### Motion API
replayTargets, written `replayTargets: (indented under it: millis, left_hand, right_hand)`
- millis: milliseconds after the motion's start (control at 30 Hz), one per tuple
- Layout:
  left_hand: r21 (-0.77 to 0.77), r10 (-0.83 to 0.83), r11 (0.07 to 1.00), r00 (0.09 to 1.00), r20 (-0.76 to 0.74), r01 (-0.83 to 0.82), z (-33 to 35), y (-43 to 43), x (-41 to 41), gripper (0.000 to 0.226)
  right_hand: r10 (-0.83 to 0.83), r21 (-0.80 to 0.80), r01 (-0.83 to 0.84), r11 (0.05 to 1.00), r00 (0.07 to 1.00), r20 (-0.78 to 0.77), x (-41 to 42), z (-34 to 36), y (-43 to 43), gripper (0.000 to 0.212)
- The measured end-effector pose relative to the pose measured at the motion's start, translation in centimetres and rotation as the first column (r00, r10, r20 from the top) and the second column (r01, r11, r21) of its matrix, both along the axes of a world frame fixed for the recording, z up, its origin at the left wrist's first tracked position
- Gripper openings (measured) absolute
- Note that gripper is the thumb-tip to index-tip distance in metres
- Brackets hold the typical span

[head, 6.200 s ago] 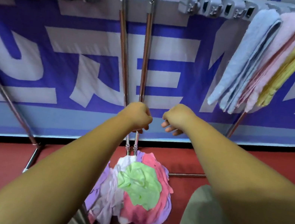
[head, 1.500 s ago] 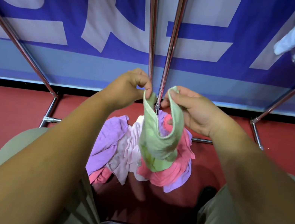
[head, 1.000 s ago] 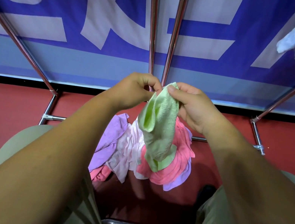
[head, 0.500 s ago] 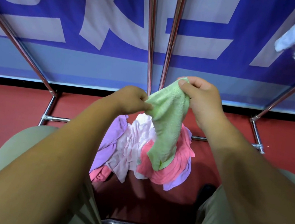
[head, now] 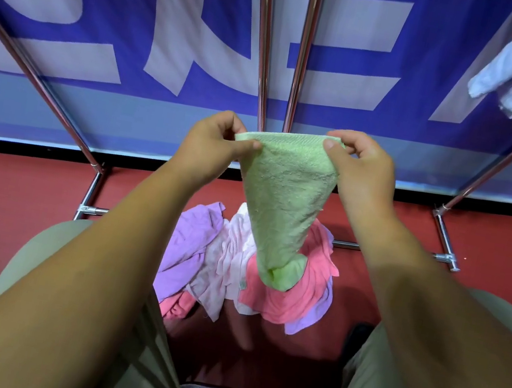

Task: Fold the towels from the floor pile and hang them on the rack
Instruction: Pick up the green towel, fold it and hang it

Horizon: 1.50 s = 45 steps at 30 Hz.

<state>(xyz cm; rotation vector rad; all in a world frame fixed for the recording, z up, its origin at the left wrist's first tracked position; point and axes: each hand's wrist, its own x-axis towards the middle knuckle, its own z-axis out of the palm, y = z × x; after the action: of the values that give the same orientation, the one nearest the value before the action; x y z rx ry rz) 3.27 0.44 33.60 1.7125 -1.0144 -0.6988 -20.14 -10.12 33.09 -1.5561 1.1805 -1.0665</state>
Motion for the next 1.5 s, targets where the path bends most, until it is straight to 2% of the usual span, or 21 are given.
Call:
replayTargets:
  millis: [67, 167, 233, 400, 500, 633, 800, 933, 1133, 1267, 1500]
  left_hand:
    - [-0.037, 0.011, 0.999, 1.000, -0.029, -0.012, 0.4, 0.5, -0.1, 0.032]
    - [-0.095, 0.015, 0.995, 0.999, -0.031, -0.018, 1.1, 1.3, -0.3, 0.023]
    - [-0.123, 0.013, 0.992, 1.000, -0.021, -0.016, 1.7, 1.8, -0.6, 0.023]
    - [-0.110, 0.049, 0.993, 0.999, -0.022, -0.052, 3.5, 2.7, -1.2, 0.028]
    - [-0.112, 0.030, 0.993, 0.999, -0.041, -0.034, 5.4, 3.3, -2.1, 0.021]
    - [-0.111, 0.018, 0.994, 0.999, 0.051, -0.012, 8.5, 3.6, -2.7, 0.013]
    - [-0.182, 0.005, 0.983, 0.997, 0.071, 0.008, 14.6, 4.0, -3.6, 0.009]
    - [-0.289, 0.014, 0.957, 0.999, 0.042, -0.001, 20.3, 4.7, -4.4, 0.014]
    - [-0.403, 0.013, 0.914, 0.997, -0.076, -0.042, 28.6, 5.7, -5.3, 0.008]
    - [-0.446, 0.047, 0.892, 0.997, -0.063, -0.071, 33.2, 6.3, -5.4, 0.010]
    - [-0.475, 0.066, 0.878, 0.998, 0.007, -0.055, 38.5, 7.6, -5.6, 0.010]
  right_hand:
    - [-0.002, -0.027, 0.002, 1.000, 1.000, -0.010, -0.1, 0.2, 0.5, 0.019]
    - [0.011, -0.036, -0.013, 0.999, 0.999, -0.040, -0.5, 0.4, 1.0, 0.043]
    - [-0.011, -0.037, 0.008, 0.999, 0.997, -0.076, -0.7, 0.6, 1.4, 0.049]
    - [-0.044, -0.025, 0.044, 0.999, 0.999, -0.010, -0.9, 2.1, 2.8, 0.015]
    - [-0.018, -0.072, 0.016, 0.997, 1.000, -0.024, -1.5, 4.2, 3.4, 0.007]
    - [-0.004, -0.134, -0.007, 0.991, 0.997, -0.082, -2.4, 8.3, 4.0, 0.007]
    - [0.144, -0.088, -0.133, 0.987, 0.982, 0.123, -2.5, 14.9, 4.8, 0.020]
    - [0.179, -0.162, -0.147, 0.976, 0.963, 0.204, -2.4, 21.0, 5.3, 0.025]
    - [0.129, -0.269, -0.085, 0.959, 0.980, 0.149, -2.9, 28.9, 5.4, 0.019]
    - [0.067, -0.329, -0.028, 0.944, 0.992, 0.107, -3.1, 33.3, 5.5, 0.008]
    - [0.111, -0.318, -0.051, 0.947, 0.978, 0.176, -3.5, 38.2, 7.0, 0.013]
